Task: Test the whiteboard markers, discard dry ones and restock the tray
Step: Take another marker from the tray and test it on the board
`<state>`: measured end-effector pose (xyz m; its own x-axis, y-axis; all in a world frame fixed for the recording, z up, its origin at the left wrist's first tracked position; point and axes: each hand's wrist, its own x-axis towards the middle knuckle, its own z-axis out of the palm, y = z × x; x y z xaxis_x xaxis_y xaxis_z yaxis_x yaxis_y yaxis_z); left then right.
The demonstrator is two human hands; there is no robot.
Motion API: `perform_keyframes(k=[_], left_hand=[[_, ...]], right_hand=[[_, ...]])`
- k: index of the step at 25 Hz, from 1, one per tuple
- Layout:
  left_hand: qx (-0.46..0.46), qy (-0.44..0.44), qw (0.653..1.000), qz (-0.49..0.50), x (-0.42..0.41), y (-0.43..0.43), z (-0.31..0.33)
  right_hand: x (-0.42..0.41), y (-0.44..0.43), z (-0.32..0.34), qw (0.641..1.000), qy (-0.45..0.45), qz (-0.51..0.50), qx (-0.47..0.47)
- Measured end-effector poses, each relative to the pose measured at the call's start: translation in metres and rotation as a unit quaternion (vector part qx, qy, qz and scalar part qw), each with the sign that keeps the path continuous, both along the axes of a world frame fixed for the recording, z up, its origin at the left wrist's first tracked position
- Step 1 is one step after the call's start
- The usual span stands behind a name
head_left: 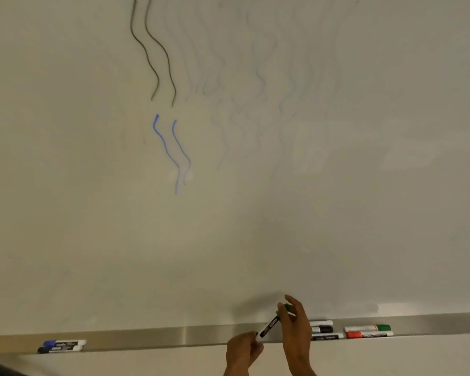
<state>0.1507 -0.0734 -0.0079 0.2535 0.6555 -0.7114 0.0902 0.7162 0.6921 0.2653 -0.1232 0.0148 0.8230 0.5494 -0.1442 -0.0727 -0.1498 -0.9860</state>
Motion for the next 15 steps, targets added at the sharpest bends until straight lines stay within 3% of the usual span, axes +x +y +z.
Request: perform_keyframes(k=[4, 6, 10, 15], left_hand=[[0.036, -0.024, 0.998, -0.046, 0.009, 0.009, 0.048], [0.107, 0.004, 0.991, -0.075, 0.015, 0.016, 0.085], [0.363, -0.096, 0.925, -0.058, 0.011, 0.024, 0.164], [0.419, -0.189, 0.883, -0.092, -0.006, 0.03, 0.241]], right_hand=[[-0.013, 0.013, 0.031, 0.999, 0.003, -0.005, 0.036], [-0.016, 0.018, 0.052, 0.999, -0.019, 0.009, 0.051], [-0.025, 0.024, 0.108, 0.983, -0.14, 0.067, 0.095], [-0.041, 0.035, 0.166, 0.96, -0.222, 0.129, 0.114]])
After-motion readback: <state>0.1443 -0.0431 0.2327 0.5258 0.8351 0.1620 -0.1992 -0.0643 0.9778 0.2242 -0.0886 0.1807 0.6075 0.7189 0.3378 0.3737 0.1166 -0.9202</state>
